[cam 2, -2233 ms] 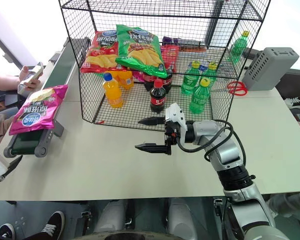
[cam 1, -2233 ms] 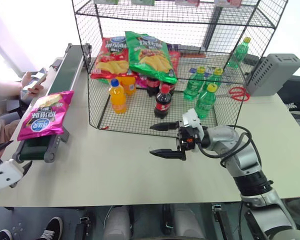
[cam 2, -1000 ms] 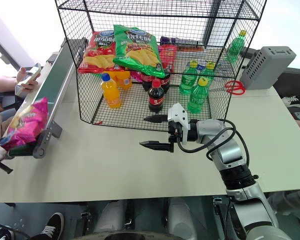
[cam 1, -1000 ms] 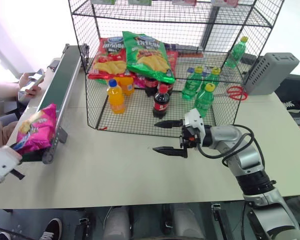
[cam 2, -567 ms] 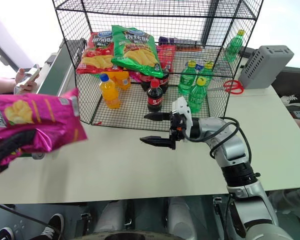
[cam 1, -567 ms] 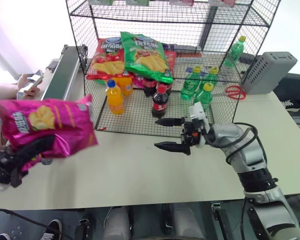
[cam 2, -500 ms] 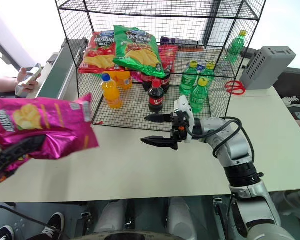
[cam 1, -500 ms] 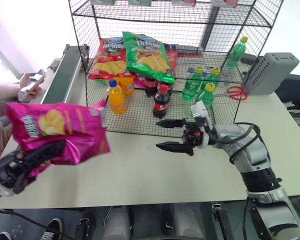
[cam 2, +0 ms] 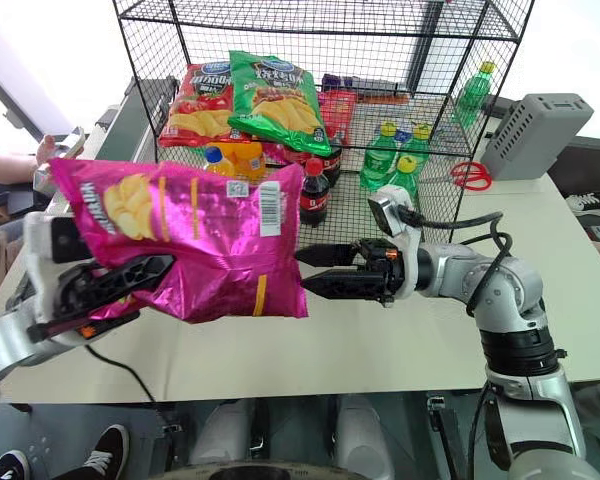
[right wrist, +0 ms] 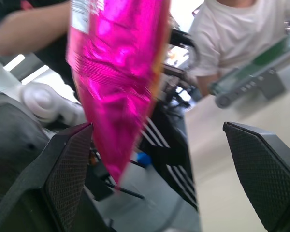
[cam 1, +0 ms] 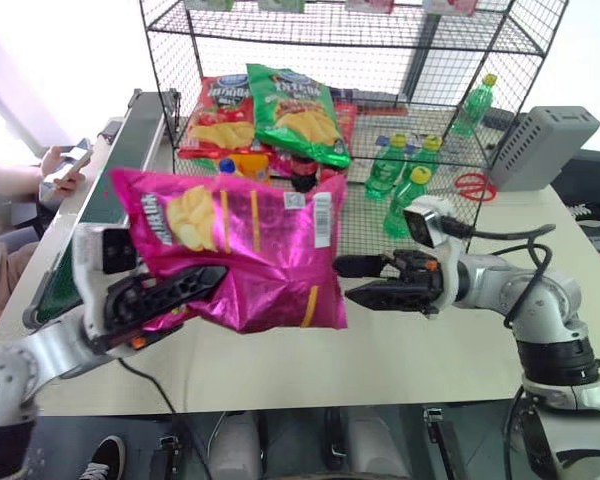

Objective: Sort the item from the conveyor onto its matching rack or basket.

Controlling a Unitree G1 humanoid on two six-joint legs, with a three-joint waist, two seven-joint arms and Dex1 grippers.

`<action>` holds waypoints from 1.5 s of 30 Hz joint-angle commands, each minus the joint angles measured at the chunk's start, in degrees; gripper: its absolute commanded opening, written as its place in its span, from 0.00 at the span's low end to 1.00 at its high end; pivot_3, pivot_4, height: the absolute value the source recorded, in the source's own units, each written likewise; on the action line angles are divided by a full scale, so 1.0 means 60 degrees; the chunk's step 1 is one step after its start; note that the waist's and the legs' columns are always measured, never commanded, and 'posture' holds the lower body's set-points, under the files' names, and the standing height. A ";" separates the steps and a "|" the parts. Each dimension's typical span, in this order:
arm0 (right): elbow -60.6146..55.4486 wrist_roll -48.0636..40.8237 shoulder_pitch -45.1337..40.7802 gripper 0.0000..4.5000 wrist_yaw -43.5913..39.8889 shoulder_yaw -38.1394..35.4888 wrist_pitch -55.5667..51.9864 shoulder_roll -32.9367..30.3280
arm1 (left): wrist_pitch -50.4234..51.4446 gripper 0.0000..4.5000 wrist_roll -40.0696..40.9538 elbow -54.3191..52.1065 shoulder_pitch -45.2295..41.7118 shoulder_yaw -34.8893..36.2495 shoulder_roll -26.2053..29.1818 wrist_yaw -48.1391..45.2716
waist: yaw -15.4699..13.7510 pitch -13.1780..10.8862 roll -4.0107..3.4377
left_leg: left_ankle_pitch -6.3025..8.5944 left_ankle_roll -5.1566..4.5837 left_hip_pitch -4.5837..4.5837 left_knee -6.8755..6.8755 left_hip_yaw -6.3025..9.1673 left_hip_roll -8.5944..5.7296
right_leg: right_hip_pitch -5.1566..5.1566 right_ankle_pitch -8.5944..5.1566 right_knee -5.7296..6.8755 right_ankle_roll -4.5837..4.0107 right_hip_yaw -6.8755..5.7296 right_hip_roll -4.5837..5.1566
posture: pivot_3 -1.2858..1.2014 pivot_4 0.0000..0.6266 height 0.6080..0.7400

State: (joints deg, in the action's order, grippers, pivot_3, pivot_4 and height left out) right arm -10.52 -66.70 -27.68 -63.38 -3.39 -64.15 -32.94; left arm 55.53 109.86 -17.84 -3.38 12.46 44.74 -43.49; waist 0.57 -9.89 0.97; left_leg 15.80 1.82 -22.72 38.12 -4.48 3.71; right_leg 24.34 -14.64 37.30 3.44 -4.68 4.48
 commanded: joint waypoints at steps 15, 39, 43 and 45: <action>-0.1263 -0.1031 -0.0040 1.00 0.0751 0.0355 -0.0828 -0.0173 | 0.0114 0.01 -0.1572 0.0750 -0.1191 0.0171 -0.1334 -0.0099 | -0.0011 0.0000 0.0000 | 0.0000 0.0000 -0.0008 -0.0002 0.0005 0.0000 | 0.0004 0.0000 -0.0008 0.0001 0.0000 -0.0001 | 0.52 0.24 1.00; -0.0907 -0.0034 -0.0055 0.03 0.0542 0.0445 0.0105 -0.0199 | -0.0502 0.41 -0.3953 0.0842 -0.1170 0.0499 -0.1820 -0.0345 | 0.0003 0.0001 0.0003 | 0.0000 -0.0001 -0.0017 -0.0002 0.0010 -0.0001 | 0.0008 0.0000 -0.0015 0.0002 -0.0005 -0.0003 | 0.52 0.24 1.00; -0.0942 0.0410 0.0134 0.03 0.0335 0.0278 0.0554 -0.0469 | -0.0137 0.76 -0.3499 0.0808 -0.0900 0.0939 -0.1506 -0.0409 | 0.0003 0.0001 0.0003 | 0.0000 -0.0001 -0.0025 -0.0002 0.0012 0.0000 | 0.0016 -0.0001 -0.0015 0.0002 -0.0006 -0.0003 | 0.52 0.24 1.00; -0.0894 0.0505 0.0228 0.03 0.0421 -0.0033 0.0739 -0.0624 | -0.0143 0.99 -0.3635 0.0725 -0.0707 0.1119 -0.1379 -0.0431 | 0.0006 0.0000 0.0003 | 0.0001 -0.0001 -0.0024 -0.0002 0.0010 0.0000 | 0.0017 -0.0001 -0.0016 0.0002 -0.0005 -0.0003 | 0.52 0.24 1.00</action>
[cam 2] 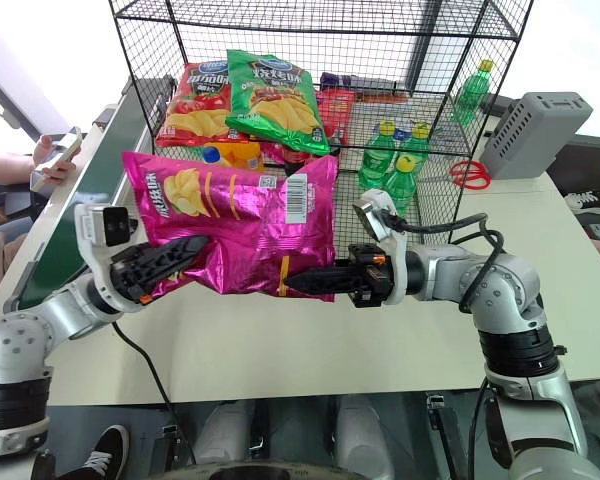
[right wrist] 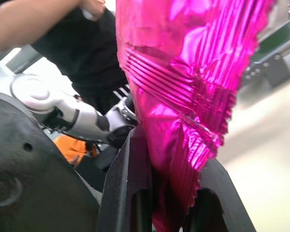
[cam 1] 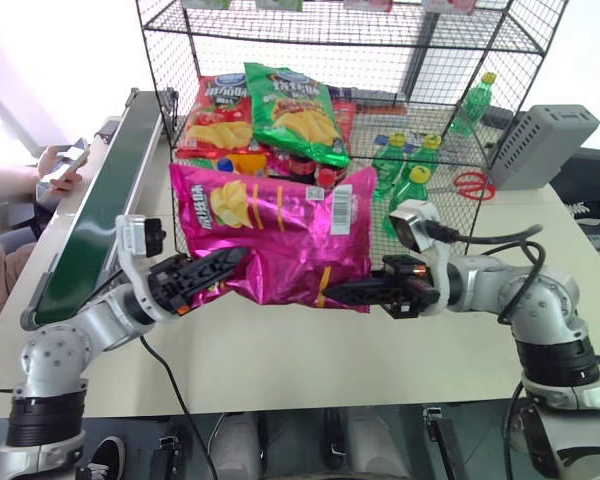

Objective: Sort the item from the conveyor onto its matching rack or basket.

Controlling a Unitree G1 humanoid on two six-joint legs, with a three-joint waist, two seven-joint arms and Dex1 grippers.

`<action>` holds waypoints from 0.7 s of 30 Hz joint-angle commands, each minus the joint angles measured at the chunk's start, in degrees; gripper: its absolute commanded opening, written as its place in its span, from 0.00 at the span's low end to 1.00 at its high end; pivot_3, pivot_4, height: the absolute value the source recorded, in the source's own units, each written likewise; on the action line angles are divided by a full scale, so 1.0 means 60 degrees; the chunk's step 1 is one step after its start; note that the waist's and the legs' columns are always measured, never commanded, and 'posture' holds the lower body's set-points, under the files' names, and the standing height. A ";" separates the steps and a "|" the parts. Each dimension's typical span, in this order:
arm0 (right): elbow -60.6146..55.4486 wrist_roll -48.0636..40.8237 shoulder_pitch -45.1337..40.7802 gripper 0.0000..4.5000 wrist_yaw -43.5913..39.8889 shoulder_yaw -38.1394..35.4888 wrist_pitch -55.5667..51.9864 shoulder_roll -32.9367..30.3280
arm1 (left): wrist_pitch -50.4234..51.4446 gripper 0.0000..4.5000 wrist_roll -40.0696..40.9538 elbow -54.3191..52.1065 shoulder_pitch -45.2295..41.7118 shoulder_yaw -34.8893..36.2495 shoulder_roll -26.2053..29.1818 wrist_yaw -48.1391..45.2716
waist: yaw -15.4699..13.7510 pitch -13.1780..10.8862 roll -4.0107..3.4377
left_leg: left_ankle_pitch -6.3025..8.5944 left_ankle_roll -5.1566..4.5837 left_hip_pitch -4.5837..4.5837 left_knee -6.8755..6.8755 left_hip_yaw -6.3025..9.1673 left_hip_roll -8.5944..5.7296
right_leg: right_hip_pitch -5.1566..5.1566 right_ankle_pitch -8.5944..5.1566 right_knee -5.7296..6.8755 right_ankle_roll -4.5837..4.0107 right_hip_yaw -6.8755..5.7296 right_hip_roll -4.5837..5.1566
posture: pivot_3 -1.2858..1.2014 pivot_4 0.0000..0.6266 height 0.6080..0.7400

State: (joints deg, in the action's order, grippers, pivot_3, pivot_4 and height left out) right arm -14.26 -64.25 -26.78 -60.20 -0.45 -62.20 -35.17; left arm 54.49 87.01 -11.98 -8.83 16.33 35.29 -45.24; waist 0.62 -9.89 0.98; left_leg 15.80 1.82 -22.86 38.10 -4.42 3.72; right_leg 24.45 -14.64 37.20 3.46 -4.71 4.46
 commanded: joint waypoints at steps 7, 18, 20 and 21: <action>-0.0593 0.0217 0.1387 0.03 -0.0225 -0.2414 0.1138 -0.1607 | -0.0917 1.00 -0.1516 -0.0774 0.0648 0.0649 0.0268 -0.0419 | -0.0195 -0.0002 0.0001 | 0.0000 0.0000 -0.0024 0.0001 0.0000 -0.0003 | 0.0008 0.0000 -0.0020 0.0000 -0.0009 0.0008 | 0.52 0.24 1.00; -0.0136 0.1741 0.1861 0.03 0.0504 -0.5051 0.3510 -0.2505 | -0.2333 1.00 -0.3515 -0.0114 -0.0399 0.0153 -0.0483 -0.0476 | -0.0233 -0.0003 0.0001 | 0.0000 0.0000 -0.0027 0.0002 -0.0005 -0.0007 | 0.0010 0.0000 -0.0026 0.0000 -0.0008 0.0007 | 0.52 0.24 1.00; 0.0296 0.2972 0.1403 0.03 0.0777 -0.4932 0.5024 -0.2477 | -0.2678 1.00 -0.4127 0.0070 -0.0698 -0.0056 -0.0540 -0.0584 | -0.0215 -0.0003 0.0002 | 0.0000 0.0000 -0.0029 0.0002 -0.0003 -0.0008 | 0.0010 0.0000 -0.0026 0.0001 -0.0008 0.0006 | 0.52 0.24 1.00; 0.0369 0.3748 0.1393 0.03 0.0525 -0.4569 0.5890 -0.2602 | -0.2971 1.00 -0.4558 0.0099 -0.0801 -0.0219 -0.0544 -0.0673 | -0.0203 -0.0003 0.0002 | 0.0000 0.0000 -0.0027 0.0003 -0.0007 -0.0008 | 0.0010 0.0001 -0.0026 0.0002 -0.0005 0.0006 | 0.52 0.24 1.00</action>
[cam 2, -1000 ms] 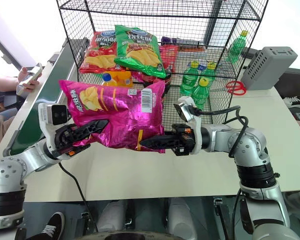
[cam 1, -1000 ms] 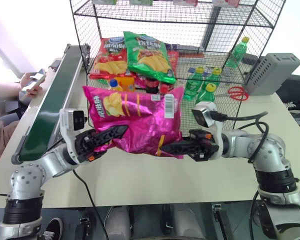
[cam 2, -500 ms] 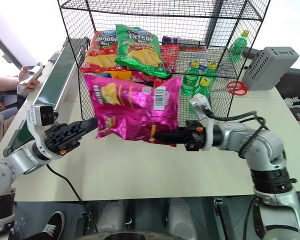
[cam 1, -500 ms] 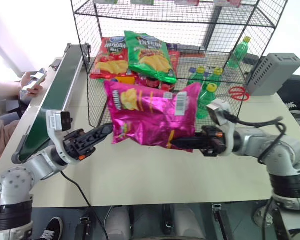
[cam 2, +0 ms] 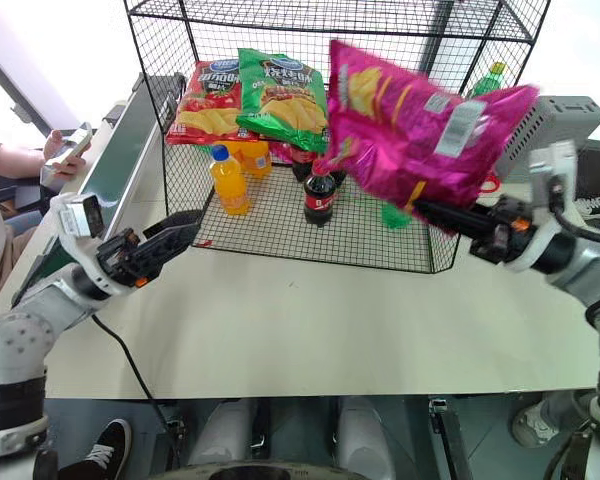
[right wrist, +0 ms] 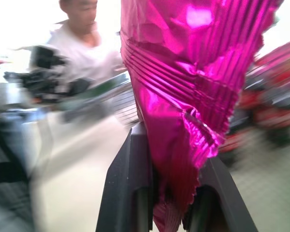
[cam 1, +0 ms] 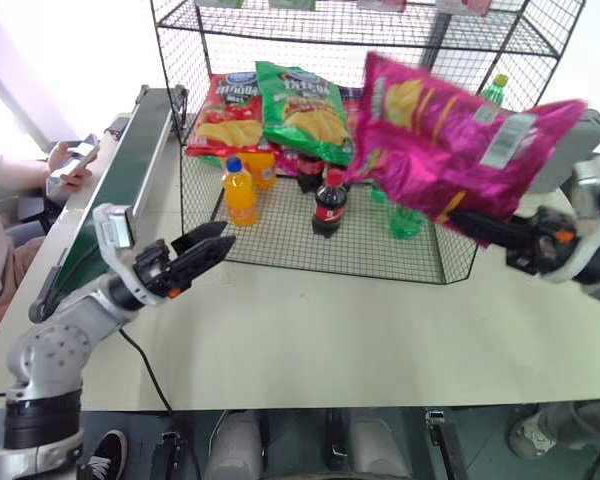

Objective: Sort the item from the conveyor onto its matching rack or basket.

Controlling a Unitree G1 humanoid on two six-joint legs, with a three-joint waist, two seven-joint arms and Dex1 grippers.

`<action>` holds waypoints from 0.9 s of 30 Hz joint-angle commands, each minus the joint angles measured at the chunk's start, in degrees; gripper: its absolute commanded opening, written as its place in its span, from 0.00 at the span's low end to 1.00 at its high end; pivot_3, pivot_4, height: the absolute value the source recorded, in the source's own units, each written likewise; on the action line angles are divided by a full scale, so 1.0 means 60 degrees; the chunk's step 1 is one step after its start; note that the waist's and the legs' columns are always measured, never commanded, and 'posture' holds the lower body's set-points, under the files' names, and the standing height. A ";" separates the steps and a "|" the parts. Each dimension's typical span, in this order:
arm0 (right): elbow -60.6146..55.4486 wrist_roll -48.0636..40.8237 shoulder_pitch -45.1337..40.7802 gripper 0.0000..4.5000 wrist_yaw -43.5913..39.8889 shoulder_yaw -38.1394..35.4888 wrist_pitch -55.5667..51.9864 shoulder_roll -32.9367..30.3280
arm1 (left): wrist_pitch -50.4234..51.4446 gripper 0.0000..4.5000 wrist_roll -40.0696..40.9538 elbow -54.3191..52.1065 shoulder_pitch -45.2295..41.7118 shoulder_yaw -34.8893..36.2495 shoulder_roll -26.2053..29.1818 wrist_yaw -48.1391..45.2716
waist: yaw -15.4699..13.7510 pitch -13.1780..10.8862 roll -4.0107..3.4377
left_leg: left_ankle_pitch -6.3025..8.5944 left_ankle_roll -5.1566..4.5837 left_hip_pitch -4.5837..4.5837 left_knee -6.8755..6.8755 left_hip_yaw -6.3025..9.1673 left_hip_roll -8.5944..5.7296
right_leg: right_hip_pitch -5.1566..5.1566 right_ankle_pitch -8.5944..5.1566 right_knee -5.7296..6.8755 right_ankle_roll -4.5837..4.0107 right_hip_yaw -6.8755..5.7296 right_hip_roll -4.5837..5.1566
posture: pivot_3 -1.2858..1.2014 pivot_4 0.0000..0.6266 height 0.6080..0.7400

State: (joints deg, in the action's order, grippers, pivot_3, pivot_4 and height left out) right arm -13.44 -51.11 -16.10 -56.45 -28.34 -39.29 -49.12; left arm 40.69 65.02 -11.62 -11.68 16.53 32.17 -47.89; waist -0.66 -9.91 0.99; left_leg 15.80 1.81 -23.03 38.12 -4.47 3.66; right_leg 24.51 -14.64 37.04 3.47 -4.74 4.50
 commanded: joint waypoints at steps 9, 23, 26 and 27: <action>0.2365 0.6220 -0.1352 0.03 0.0731 0.2021 0.8178 0.0148 | -0.0702 1.00 -0.1401 -0.0158 -0.0490 -0.0734 -0.0185 -0.0563 | 0.0011 -0.0001 -0.0002 | -0.0003 0.0003 -0.0002 -0.0002 -0.0004 0.0007 | 0.0006 -0.0001 0.0004 0.0007 0.0000 -0.0007 | 0.52 0.24 1.00; 0.5666 1.2191 -0.3235 0.03 0.5718 0.3610 1.1868 -0.0373 | -0.2510 1.00 -0.2847 -0.1125 -0.0307 -0.1154 -0.0913 -0.0625 | 0.0026 -0.0009 -0.0015 | -0.0034 0.0058 -0.0001 0.0002 -0.0015 0.0006 | 0.0007 0.0000 0.0005 0.0007 0.0002 0.0001 | 0.52 0.24 1.00; 0.5775 1.3565 -0.3702 0.03 0.7002 0.4153 1.1259 -0.0143 | -0.2576 1.00 -0.2598 -0.1280 -0.0260 -0.1075 -0.1192 -0.0559 | 0.0093 -0.0009 -0.0015 | -0.0038 0.0063 0.0004 0.0002 -0.0016 0.0007 | 0.0007 0.0000 0.0011 0.0007 0.0007 0.0002 | 0.52 0.24 1.00; 0.5788 1.3805 -0.3773 0.03 0.7268 0.4268 1.1075 -0.0076 | -0.2681 1.00 -0.2706 -0.1309 -0.0238 -0.1108 -0.1216 -0.0597 | 0.0113 -0.0009 -0.0015 | -0.0041 0.0069 0.0005 0.0002 -0.0014 0.0007 | 0.0007 0.0000 0.0014 0.0006 0.0008 0.0002 | 0.52 0.24 1.00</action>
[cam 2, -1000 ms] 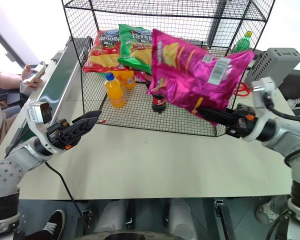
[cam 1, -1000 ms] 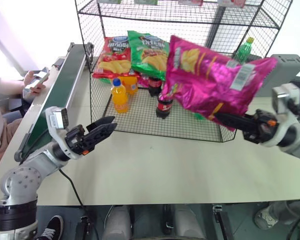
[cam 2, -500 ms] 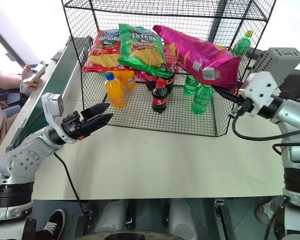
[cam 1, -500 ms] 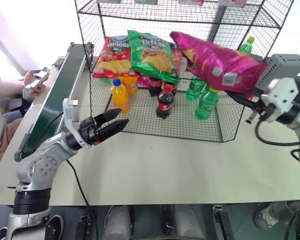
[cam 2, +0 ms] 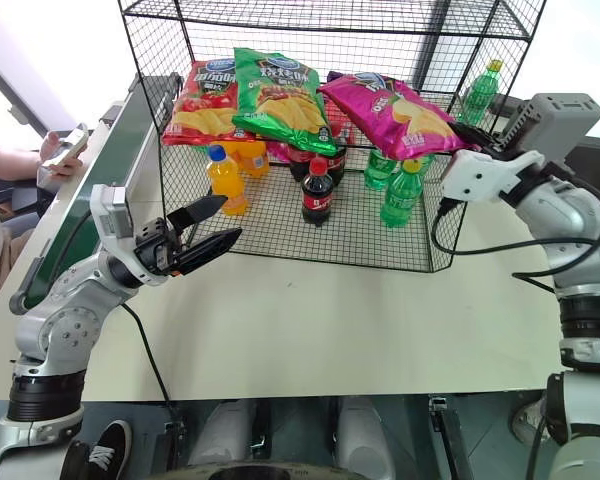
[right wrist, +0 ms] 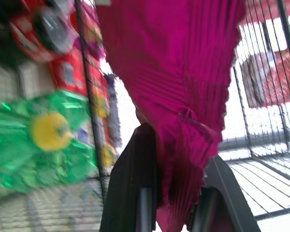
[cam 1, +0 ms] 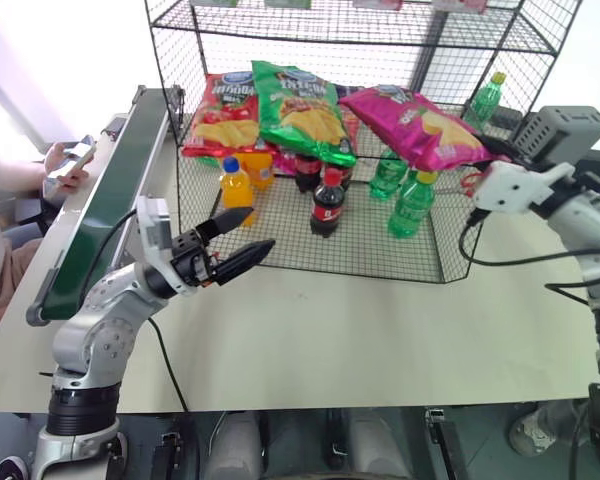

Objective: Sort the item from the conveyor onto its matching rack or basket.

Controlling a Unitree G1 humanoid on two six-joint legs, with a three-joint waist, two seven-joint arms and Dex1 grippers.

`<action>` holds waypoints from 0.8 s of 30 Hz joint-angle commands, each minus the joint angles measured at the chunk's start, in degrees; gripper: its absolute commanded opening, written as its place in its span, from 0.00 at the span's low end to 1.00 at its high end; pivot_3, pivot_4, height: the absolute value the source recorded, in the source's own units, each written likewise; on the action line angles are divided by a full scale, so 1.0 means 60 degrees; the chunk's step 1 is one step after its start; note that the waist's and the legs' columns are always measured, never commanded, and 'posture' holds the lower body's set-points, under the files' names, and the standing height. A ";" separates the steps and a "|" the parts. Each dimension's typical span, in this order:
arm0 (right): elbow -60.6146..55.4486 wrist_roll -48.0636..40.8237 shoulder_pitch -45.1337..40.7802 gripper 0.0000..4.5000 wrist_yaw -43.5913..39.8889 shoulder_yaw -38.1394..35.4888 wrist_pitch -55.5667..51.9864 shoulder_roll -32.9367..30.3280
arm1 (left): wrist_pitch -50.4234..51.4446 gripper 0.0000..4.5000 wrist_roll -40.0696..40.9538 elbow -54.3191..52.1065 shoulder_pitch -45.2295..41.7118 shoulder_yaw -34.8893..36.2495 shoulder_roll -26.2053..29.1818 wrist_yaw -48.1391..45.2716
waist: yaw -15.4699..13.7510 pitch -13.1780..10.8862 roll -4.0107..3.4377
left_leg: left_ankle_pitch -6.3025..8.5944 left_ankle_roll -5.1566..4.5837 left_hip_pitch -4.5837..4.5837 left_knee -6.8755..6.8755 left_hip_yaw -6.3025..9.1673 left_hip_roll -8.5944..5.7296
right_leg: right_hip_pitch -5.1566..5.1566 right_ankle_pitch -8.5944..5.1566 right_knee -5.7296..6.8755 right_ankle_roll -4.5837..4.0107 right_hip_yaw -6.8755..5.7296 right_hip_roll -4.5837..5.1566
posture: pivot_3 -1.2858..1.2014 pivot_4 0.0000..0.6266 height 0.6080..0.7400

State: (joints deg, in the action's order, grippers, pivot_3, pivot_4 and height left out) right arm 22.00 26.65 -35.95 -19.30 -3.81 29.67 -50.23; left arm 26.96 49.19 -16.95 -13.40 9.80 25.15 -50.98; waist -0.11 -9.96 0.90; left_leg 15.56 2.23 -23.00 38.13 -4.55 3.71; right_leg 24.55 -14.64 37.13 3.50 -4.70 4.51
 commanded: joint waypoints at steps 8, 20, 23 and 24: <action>0.0859 0.1861 -0.1398 0.03 0.2249 0.1163 -0.1586 0.0684 | -0.0462 1.00 -0.0211 -0.0549 0.0236 -0.0151 -0.0244 0.0041 | 0.0148 0.0000 0.0000 | -0.0004 0.0006 -0.0001 -0.0002 0.0000 -0.0001 | 0.0000 0.0000 0.0000 0.0001 0.0001 0.0002 | 0.52 0.24 1.00; 0.1368 0.0390 -0.1861 0.40 0.1583 0.1156 -0.2331 0.1421 | -0.0558 1.00 -0.0412 -0.0547 0.0379 -0.0227 -0.0288 0.0188 | 0.0144 0.0001 0.0000 | 0.0016 -0.0031 -0.0003 -0.0001 0.0003 -0.0001 | -0.0001 0.0001 0.0002 0.0001 0.0000 0.0002 | 0.52 0.24 1.00; 0.1145 -0.0938 -0.1884 0.72 0.0452 0.0628 -0.2870 0.1441 | -0.0509 1.00 -0.0401 -0.0536 0.0492 -0.0167 -0.0178 0.0152 | 0.0154 0.0003 0.0003 | 0.0017 -0.0032 0.0005 -0.0001 0.0003 0.0001 | -0.0004 0.0002 0.0007 0.0001 0.0000 0.0000 | 0.52 0.24 1.00; 0.0953 -0.1957 -0.1971 0.84 -0.0379 0.0277 -0.3261 0.1571 | -0.0485 1.00 -0.0379 -0.0496 0.0539 -0.0100 -0.0101 0.0104 | 0.0152 0.0003 0.0004 | 0.0018 -0.0033 0.0010 -0.0001 0.0003 0.0001 | -0.0009 0.0002 0.0008 0.0001 0.0000 0.0000 | 0.52 0.24 1.00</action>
State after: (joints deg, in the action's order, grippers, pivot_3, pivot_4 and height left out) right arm 29.90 22.43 -46.46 -15.40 1.01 13.19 -41.17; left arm 24.60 46.73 -18.25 -10.62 8.42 23.70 -49.86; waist 0.80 -9.94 0.92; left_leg 15.66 2.03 -22.91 38.12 -4.53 3.71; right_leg 24.47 -14.63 37.18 3.51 -4.70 4.51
